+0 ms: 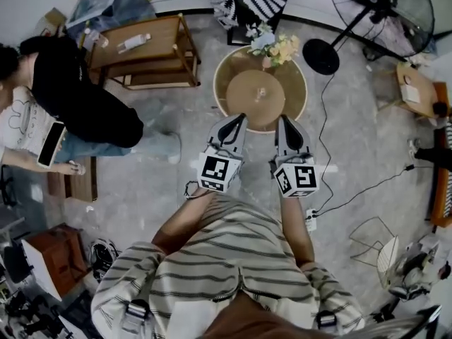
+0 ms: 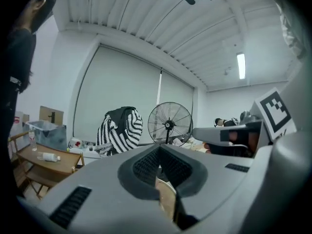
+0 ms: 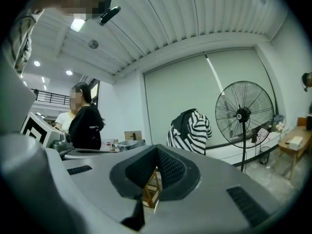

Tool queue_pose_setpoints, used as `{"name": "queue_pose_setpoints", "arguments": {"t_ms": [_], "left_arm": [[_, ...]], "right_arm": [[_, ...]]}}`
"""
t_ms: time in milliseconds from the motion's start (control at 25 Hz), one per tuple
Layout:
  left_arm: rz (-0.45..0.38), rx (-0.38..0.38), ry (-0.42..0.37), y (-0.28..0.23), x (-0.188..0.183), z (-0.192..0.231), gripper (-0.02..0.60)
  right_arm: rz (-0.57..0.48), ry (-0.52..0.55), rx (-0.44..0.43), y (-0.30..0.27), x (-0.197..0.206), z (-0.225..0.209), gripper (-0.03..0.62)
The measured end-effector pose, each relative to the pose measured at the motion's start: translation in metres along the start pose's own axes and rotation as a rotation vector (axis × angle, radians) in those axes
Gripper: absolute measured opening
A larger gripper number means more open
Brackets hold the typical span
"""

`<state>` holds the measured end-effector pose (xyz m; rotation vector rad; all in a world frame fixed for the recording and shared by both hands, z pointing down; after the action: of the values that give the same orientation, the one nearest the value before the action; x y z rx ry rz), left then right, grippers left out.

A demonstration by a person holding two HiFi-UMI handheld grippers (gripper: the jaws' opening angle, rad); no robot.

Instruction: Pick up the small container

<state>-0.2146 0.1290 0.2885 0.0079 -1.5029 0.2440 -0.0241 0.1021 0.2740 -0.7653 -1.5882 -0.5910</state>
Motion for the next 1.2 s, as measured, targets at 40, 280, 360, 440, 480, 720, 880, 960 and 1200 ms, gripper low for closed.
{"name": "queue_pose_setpoints", "arguments": {"t_ms": [40, 280, 360, 440, 480, 720, 880, 960, 1200], "left_arm": [[0.004, 0.007, -0.002, -0.01, -0.002, 0.006, 0.003], [0.042, 0.023, 0.023, -0.054, 0.003, 0.027, 0.003], [0.053, 0.022, 0.027, -0.064, 0.007, 0.03, 0.003], [0.063, 0.02, 0.026, -0.073, 0.012, 0.03, 0.003], [0.069, 0.019, 0.025, -0.078, 0.015, 0.029, 0.003], [0.101, -0.01, 0.017, -0.109, 0.037, 0.019, 0.003], [0.135, -0.063, 0.015, -0.126, 0.056, 0.0, 0.003], [0.152, -0.088, 0.017, -0.136, 0.066, -0.009, 0.003], [0.195, -0.141, 0.013, -0.174, 0.103, -0.028, 0.003]], "right_arm": [[0.004, -0.002, 0.003, -0.01, -0.001, -0.004, 0.008], [0.037, -0.018, 0.022, -0.049, 0.003, -0.028, 0.008], [0.053, -0.019, 0.019, -0.058, 0.006, -0.036, 0.008], [0.07, -0.025, 0.016, -0.064, 0.011, -0.044, 0.008], [0.078, -0.03, 0.013, -0.067, 0.014, -0.048, 0.008], [0.105, -0.059, -0.024, -0.078, 0.035, -0.081, 0.008], [0.14, -0.074, -0.061, -0.072, 0.052, -0.112, 0.008], [0.162, -0.077, -0.082, -0.071, 0.061, -0.127, 0.008], [0.217, -0.089, -0.143, -0.077, 0.098, -0.175, 0.008]]}}
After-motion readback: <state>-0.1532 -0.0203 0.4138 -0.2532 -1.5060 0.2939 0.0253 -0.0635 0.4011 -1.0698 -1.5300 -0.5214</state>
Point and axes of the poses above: the fingertips, and each gripper's own axes: y backward along the fingers, z to its left, x out of its underside, the point moved 10 cm from there along y, backward along the fingers, and after that the axes turned 13 degrees about -x, right-handed, at the moved point
